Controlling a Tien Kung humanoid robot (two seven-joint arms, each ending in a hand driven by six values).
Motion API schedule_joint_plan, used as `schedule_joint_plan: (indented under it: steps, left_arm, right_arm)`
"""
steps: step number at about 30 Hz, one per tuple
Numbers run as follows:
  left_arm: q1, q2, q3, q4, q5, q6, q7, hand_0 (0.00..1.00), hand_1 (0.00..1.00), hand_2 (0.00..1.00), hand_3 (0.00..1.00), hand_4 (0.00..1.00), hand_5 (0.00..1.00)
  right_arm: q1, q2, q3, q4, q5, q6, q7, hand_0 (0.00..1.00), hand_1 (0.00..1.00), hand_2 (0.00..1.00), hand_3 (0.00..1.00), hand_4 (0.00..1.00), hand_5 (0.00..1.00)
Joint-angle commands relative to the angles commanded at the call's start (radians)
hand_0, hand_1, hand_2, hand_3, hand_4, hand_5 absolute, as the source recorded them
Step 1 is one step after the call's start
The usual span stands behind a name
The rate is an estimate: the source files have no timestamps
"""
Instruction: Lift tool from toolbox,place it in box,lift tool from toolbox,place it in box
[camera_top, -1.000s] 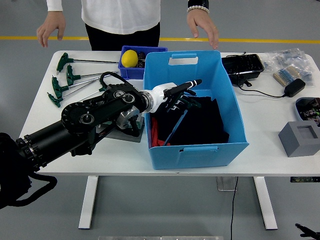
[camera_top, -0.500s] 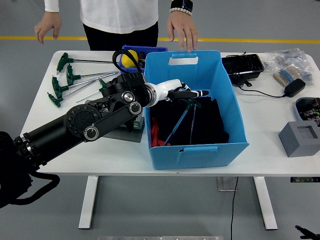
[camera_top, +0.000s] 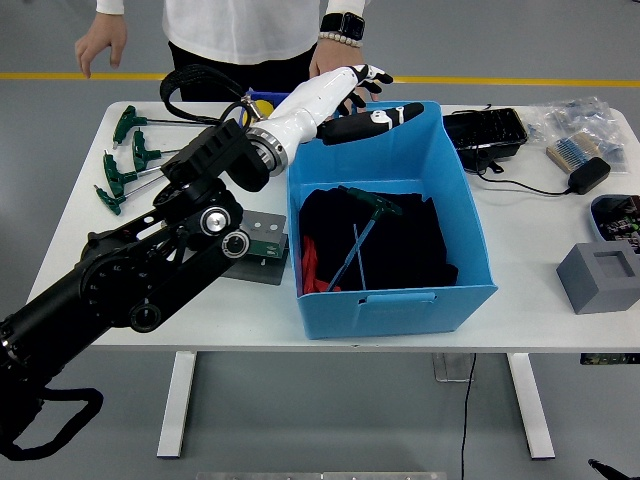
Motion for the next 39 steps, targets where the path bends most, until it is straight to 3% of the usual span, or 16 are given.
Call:
schedule_joint_plan:
  steps: [2,6,10,11,14,18,20,25,29,39]
  left_arm:
    - [0.074,0.036,-0.08,-0.055,0.015,0.001,-0.046,0.619,0.71,0.801,0.811,0.901,0.998]
    - [0.222,0.104,-0.208,-0.086,-0.095,-0.079,-0.125,0.618,0.707,0.794,0.797,0.892,0.998]
    - [0.369,0.13,-0.316,-0.099,-0.236,-0.089,-0.232,0.618,0.707,0.794,0.797,0.892,0.998]
    - [0.407,0.129,-0.344,-0.103,-0.264,-0.087,-0.262,0.633,0.702,0.788,0.767,0.883,0.925]
    - [0.537,0.095,-0.449,-0.104,-0.36,-0.07,-0.378,0.633,0.702,0.788,0.767,0.883,0.925]
    - [0.693,0.044,-0.589,-0.092,-0.355,-0.047,-0.467,0.64,0.701,0.781,0.759,0.887,0.965]
    - [0.72,0.037,-0.638,-0.079,-0.387,-0.042,-0.484,0.64,0.701,0.781,0.759,0.887,0.965]
    - [0.728,0.06,-0.677,-0.055,-0.416,-0.051,-0.516,0.653,0.711,0.793,0.762,0.893,0.97]
    - [0.716,0.047,-0.711,-0.033,-0.434,-0.084,-0.5,0.677,0.732,0.802,0.763,0.892,0.974]
    - [0.693,0.038,-0.708,-0.03,-0.485,-0.098,-0.49,0.678,0.733,0.805,0.765,0.893,0.966]
  right_arm:
    - [-0.005,0.003,0.005,-0.001,-0.005,0.0,-0.001,0.615,0.591,0.653,0.546,0.786,0.656]
    - [-0.009,0.008,0.005,-0.002,-0.011,0.001,0.0,0.615,0.591,0.654,0.546,0.785,0.655]
    - [-0.009,0.012,0.001,-0.004,-0.004,-0.001,0.004,0.615,0.591,0.654,0.546,0.785,0.655]
    - [-0.01,0.013,0.0,-0.004,-0.001,-0.001,0.005,0.615,0.59,0.654,0.546,0.784,0.655]
    - [-0.01,0.015,-0.004,-0.005,0.007,-0.003,0.009,0.615,0.59,0.654,0.546,0.784,0.655]
    - [-0.007,0.016,-0.008,-0.006,0.012,-0.003,0.011,0.614,0.59,0.654,0.545,0.784,0.656]
    - [-0.004,0.016,-0.012,-0.006,0.012,-0.002,0.011,0.614,0.59,0.654,0.545,0.784,0.656]
    - [0.0,0.017,-0.013,-0.007,0.016,-0.001,0.012,0.614,0.59,0.655,0.546,0.784,0.655]
    - [-0.001,0.02,-0.015,-0.009,0.023,-0.003,0.015,0.616,0.589,0.655,0.545,0.783,0.654]
    - [0.006,0.014,-0.032,-0.008,0.044,-0.002,0.021,0.614,0.59,0.655,0.546,0.783,0.654]
